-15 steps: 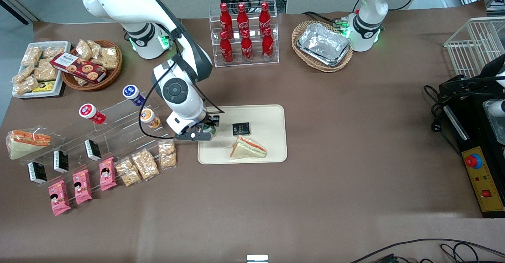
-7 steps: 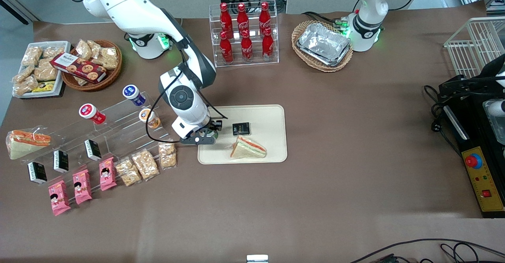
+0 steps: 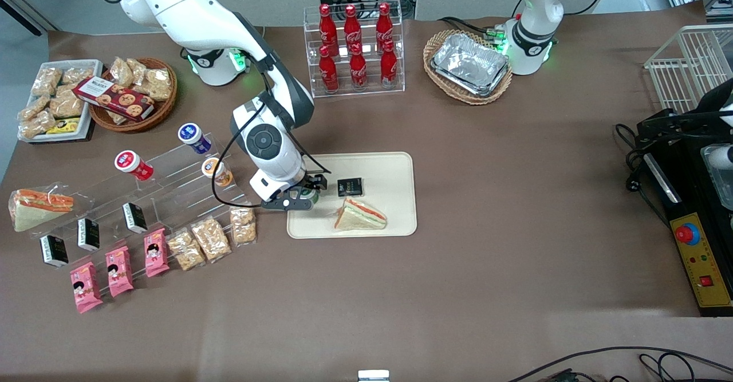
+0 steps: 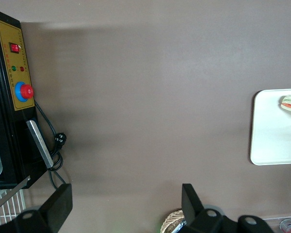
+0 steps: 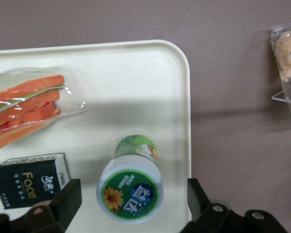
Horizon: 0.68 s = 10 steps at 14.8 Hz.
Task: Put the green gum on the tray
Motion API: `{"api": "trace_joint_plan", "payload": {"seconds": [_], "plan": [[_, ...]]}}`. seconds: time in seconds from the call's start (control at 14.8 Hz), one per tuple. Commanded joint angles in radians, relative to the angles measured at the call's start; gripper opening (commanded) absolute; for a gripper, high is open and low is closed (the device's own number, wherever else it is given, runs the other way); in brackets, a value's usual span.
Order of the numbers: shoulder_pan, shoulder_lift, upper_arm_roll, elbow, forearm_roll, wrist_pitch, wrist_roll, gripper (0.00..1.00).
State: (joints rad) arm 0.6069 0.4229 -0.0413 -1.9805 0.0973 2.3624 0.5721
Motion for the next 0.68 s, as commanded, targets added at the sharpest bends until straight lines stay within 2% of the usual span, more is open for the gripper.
{"api": "trace_joint_plan", "payload": {"seconds": [0.0,0.2,0.61], "plan": [[0.001,-0.006,-0.008,0.014,-0.014,0.000,0.020,0.99],[-0.019,-0.067,-0.040,0.015,-0.025,-0.058,-0.010,0.99],[-0.059,-0.179,-0.156,0.098,-0.034,-0.313,-0.271,0.99]]}}
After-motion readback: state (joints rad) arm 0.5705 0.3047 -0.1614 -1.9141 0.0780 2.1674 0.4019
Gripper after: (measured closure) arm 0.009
